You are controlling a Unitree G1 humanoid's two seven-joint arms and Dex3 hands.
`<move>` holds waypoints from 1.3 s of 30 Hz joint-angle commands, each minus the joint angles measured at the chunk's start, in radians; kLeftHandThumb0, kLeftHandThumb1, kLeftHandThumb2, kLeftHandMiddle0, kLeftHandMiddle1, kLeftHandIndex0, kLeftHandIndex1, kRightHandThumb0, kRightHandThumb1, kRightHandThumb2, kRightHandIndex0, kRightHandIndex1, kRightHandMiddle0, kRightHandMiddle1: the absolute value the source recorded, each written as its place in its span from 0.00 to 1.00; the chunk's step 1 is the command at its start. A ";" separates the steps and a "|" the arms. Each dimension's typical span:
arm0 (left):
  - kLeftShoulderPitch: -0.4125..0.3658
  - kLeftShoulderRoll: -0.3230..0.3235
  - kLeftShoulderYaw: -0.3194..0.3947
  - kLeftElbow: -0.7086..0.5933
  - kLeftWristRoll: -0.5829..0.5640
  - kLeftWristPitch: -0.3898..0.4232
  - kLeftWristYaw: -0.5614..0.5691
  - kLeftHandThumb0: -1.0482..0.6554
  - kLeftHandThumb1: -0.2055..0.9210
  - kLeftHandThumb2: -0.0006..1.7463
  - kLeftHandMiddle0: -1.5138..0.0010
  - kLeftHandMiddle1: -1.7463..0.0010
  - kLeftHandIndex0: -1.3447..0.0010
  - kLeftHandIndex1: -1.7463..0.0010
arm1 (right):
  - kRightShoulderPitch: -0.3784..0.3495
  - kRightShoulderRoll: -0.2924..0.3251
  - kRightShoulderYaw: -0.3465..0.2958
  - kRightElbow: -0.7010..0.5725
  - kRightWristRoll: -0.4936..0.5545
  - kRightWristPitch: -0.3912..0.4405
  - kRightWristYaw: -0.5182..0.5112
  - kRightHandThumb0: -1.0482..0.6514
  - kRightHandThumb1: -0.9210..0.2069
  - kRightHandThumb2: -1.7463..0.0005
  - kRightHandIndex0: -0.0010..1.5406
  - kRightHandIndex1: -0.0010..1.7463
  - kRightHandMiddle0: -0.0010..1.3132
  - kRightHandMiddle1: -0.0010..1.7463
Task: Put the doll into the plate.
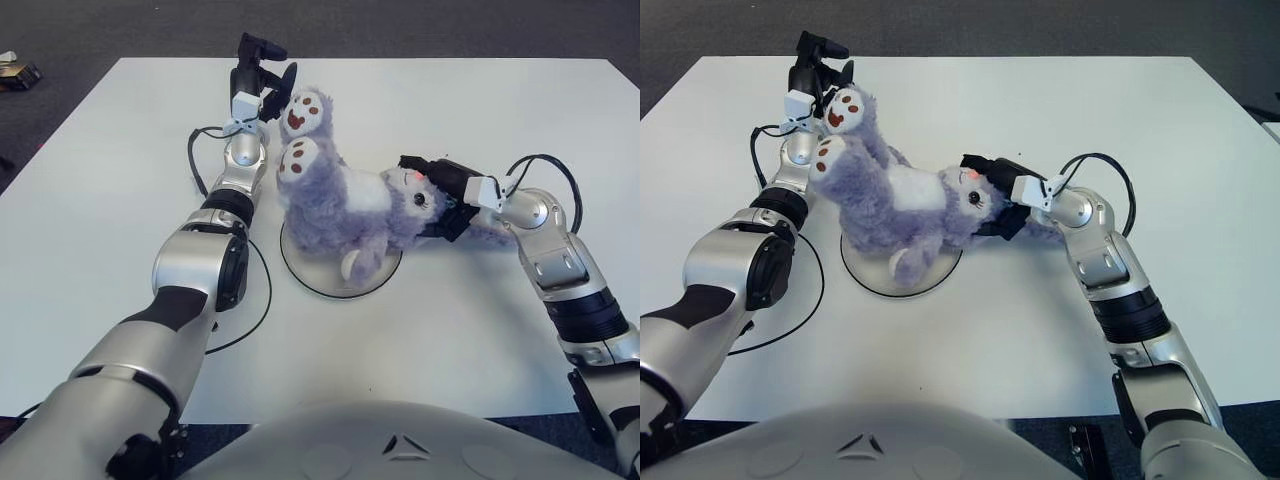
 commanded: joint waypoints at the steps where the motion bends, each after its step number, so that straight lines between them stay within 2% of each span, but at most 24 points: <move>1: 0.014 0.003 -0.001 -0.004 -0.002 -0.011 0.000 0.41 1.00 0.24 0.69 0.00 0.79 0.05 | 0.004 -0.015 0.028 -0.025 -0.016 0.022 0.025 0.29 0.05 0.96 0.24 0.76 0.18 0.65; 5: 0.014 0.003 0.000 -0.004 -0.003 -0.011 -0.001 0.41 1.00 0.24 0.69 0.00 0.79 0.05 | 0.004 -0.015 0.029 -0.029 -0.018 0.022 0.027 0.27 0.04 0.99 0.25 0.70 0.16 0.59; 12: 0.014 0.002 0.000 -0.003 -0.003 -0.012 -0.001 0.41 1.00 0.24 0.69 0.00 0.78 0.05 | 0.004 -0.019 0.030 -0.029 -0.017 0.011 0.026 0.27 0.04 1.00 0.26 0.66 0.17 0.57; 15: 0.014 0.001 -0.001 -0.003 -0.003 -0.014 -0.001 0.41 1.00 0.24 0.70 0.00 0.78 0.05 | 0.010 -0.022 0.027 -0.032 -0.017 -0.007 0.021 0.28 0.05 1.00 0.27 0.49 0.20 0.54; 18: 0.014 0.000 -0.001 -0.003 -0.002 -0.014 0.000 0.41 1.00 0.24 0.70 0.00 0.78 0.06 | 0.014 -0.022 0.024 -0.034 -0.016 -0.013 0.017 0.28 0.06 1.00 0.28 0.41 0.21 0.52; 27: 0.014 -0.002 -0.002 -0.003 -0.001 -0.014 0.002 0.41 1.00 0.24 0.70 0.00 0.78 0.06 | 0.021 -0.016 0.016 -0.028 -0.001 -0.030 0.014 0.28 0.06 1.00 0.28 0.37 0.22 0.50; 28: 0.014 -0.003 -0.003 -0.003 0.000 -0.014 0.004 0.41 1.00 0.24 0.70 0.00 0.78 0.06 | 0.023 -0.012 0.012 -0.023 0.009 -0.039 0.013 0.26 0.06 1.00 0.26 0.29 0.19 0.41; 29: 0.014 -0.004 -0.004 -0.003 0.001 -0.013 0.005 0.41 1.00 0.24 0.70 0.00 0.78 0.06 | 0.025 -0.010 0.008 -0.019 0.018 -0.045 0.014 0.25 0.06 1.00 0.26 0.25 0.19 0.35; 31: 0.014 -0.005 -0.004 -0.004 0.002 -0.013 0.007 0.41 1.00 0.23 0.69 0.00 0.77 0.06 | 0.026 -0.010 0.006 -0.016 0.024 -0.049 0.017 0.23 0.07 1.00 0.25 0.12 0.19 0.19; 35: 0.014 -0.005 -0.005 -0.004 0.002 -0.013 0.007 0.41 1.00 0.23 0.69 0.00 0.77 0.06 | 0.025 -0.013 0.007 -0.014 0.029 -0.052 0.017 0.22 0.08 1.00 0.21 0.02 0.18 0.07; 39: 0.014 -0.005 -0.005 -0.004 0.002 -0.013 0.008 0.41 1.00 0.23 0.69 0.00 0.77 0.07 | 0.025 -0.015 0.008 -0.013 0.032 -0.054 0.016 0.21 0.08 1.00 0.20 0.01 0.19 0.04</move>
